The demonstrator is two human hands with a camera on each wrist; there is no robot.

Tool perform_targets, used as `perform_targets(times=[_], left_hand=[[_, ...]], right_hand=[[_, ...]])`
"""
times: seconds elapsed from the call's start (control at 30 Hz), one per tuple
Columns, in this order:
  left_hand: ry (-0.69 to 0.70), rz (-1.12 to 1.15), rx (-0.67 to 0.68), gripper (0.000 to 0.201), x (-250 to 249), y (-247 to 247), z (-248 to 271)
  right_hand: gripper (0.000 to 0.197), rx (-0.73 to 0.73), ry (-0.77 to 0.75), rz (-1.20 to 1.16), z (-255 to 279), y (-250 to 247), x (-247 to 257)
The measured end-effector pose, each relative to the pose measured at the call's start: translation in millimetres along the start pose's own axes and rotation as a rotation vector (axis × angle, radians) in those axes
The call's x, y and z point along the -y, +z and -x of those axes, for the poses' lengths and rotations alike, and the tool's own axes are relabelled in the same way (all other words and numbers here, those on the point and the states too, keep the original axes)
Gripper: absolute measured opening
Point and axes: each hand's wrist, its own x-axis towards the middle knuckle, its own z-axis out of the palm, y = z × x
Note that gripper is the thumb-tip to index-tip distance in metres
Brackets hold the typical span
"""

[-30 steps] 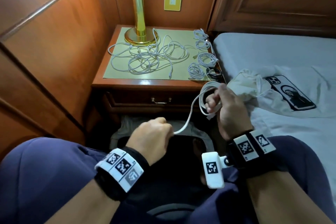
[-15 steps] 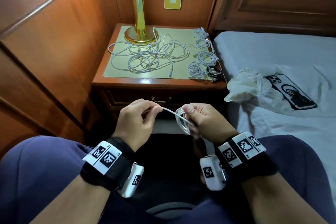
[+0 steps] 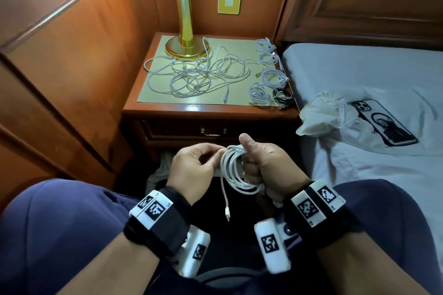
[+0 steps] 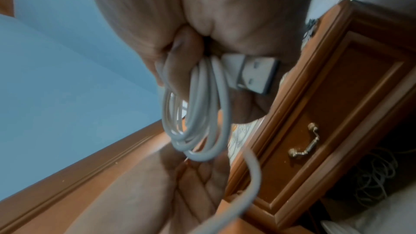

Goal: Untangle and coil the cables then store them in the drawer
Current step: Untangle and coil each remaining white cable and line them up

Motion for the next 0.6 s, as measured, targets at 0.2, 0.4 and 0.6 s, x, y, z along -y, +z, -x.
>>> perform_targets(times=[0.2, 0.4, 0.6], left_hand=[[-0.332, 0.657, 0.032, 0.025, -13, 8, 11], [-0.277, 0.663, 0.110, 0.039, -9, 13, 13], [-0.404, 0.863, 0.242, 0.043, -15, 11, 10]], right_hand=[[0.061, -0.070, -0.071, 0.122, -2, 8, -3], [0.068, -0.226, -0.212, 0.458, -8, 2, -14], [0.065, -0.270, -0.219, 0.536, -14, 5, -17]])
